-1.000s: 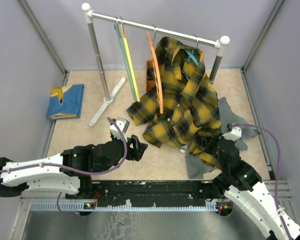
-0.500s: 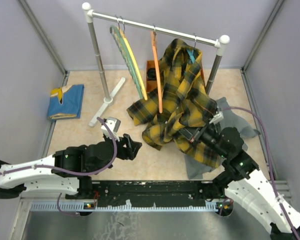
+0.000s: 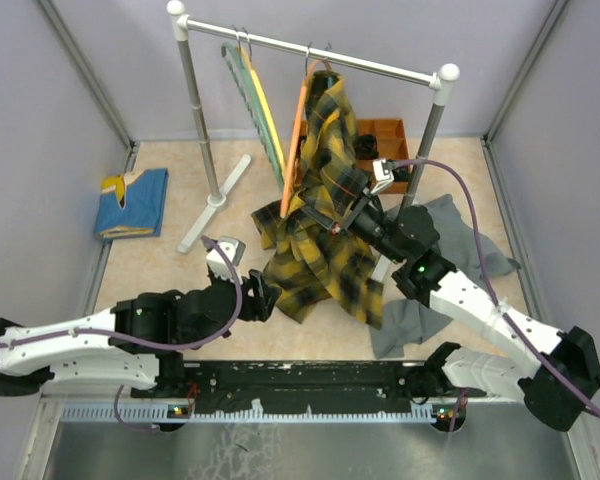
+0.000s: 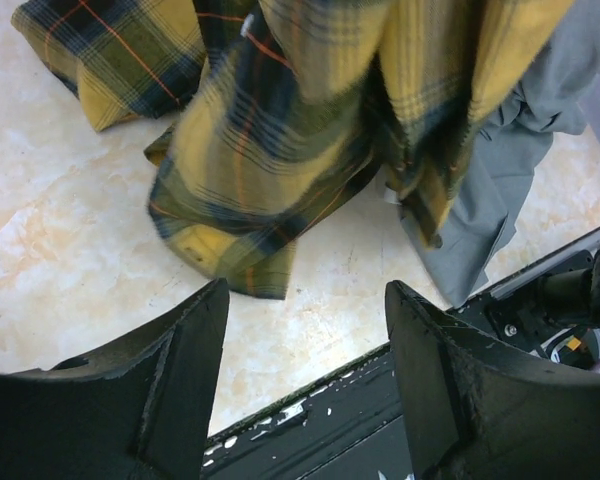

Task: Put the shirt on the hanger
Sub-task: Adjust the shirt at the center of the board.

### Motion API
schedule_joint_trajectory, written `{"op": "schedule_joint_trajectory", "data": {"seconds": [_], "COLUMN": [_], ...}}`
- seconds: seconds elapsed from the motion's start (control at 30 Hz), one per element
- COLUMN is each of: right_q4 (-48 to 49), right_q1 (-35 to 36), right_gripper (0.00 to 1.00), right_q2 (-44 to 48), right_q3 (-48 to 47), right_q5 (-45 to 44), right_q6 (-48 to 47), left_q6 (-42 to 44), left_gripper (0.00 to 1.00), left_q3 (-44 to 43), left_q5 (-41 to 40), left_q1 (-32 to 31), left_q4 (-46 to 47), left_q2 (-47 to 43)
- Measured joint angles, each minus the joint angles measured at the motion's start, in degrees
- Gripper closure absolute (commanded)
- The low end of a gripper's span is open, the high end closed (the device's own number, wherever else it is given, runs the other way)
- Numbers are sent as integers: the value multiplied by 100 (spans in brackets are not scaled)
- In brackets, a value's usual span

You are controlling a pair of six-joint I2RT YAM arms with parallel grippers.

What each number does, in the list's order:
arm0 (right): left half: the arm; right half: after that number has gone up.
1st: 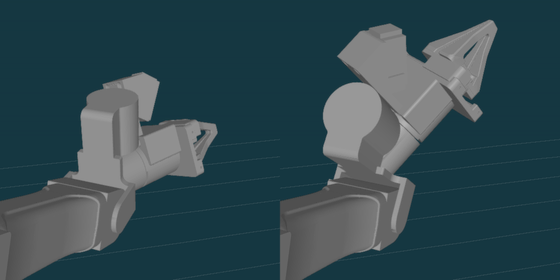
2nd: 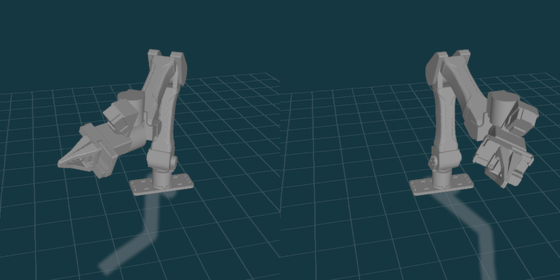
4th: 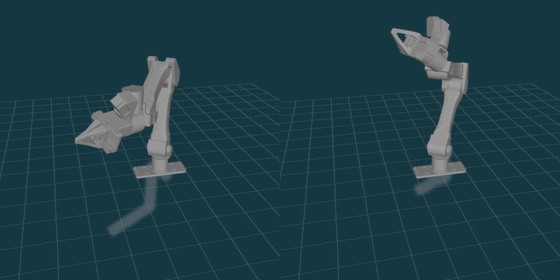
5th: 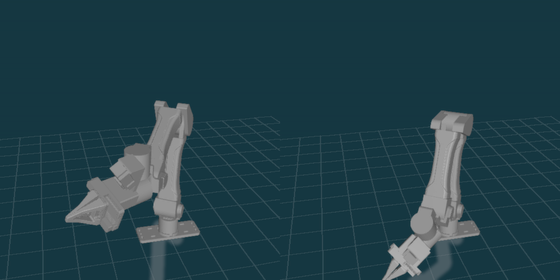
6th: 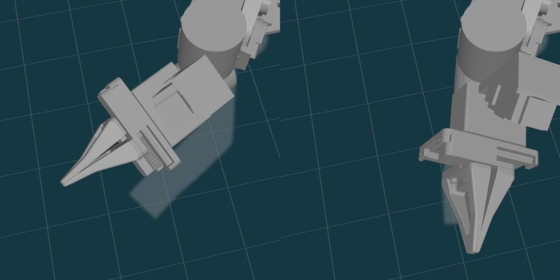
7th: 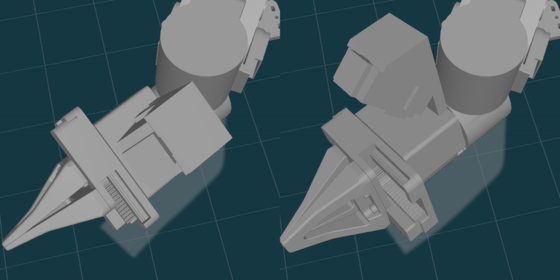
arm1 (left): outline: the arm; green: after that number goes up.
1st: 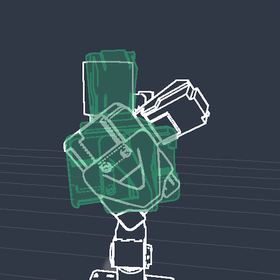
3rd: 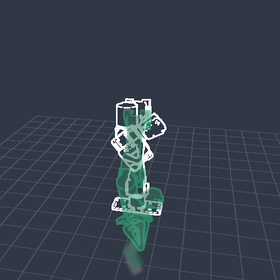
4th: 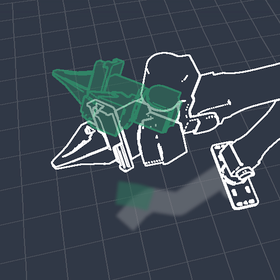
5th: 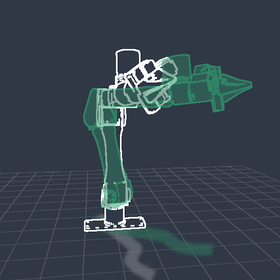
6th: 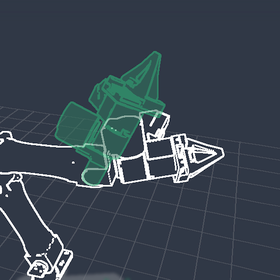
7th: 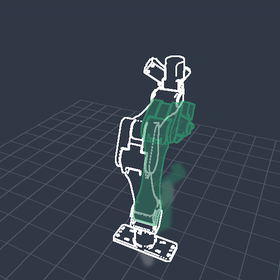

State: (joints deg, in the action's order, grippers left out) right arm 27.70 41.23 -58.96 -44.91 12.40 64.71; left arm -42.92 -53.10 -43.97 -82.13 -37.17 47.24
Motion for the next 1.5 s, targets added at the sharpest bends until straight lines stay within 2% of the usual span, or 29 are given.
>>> {"op": "schedule_joint_trajectory", "data": {"seconds": [0.1,0.23,0.4,0.5,0.67,0.83,0.97,1.2,1.37,1.43,1.5], "right_q4": [426,835,1097,1145,1145,785,387,129,72,-37,-162], "right_q1": [2,2,2,2,2,-50,-166,-413,-470,-472,-474], "right_gripper": [97,96,96,96,94,95,95,96,96,95,94], "right_q2": [-299,-415,-514,-579,-590,-437,-205,-92,-83,-44,28], "right_q3": [-105,-105,-105,-105,-92,-92,-111,-168,-168,-168,-168], "right_q5": [-109,-407,-708,-791,-826,-743,-575,-341,-289,-291,-315], "right_q6": [11,-28,-111,-109,-105,-74,-9,337,592,625,634], "left_q6": [-13,205,820,1134,1622,1886,1823,1626,1451,1316,1110], "left_gripper": [35,35,33,32,32,31,24,24,28,31,31], "left_q3": [4,433,1515,1941,2035,2035,2055,2459,1963,1626,1187], "left_q5": [11,133,697,1163,2046,2535,2258,2017,2186,2081,1781], "left_q1": [2,2,4,4,4,4,4,24,24,24,48], "left_q4": [-7,457,1790,2769,4437,5565,6054,7383,7829,7711,7093], "left_q2": [-44,-452,-1113,-1147,-181,994,1576,2264,3268,3663,3960]}}
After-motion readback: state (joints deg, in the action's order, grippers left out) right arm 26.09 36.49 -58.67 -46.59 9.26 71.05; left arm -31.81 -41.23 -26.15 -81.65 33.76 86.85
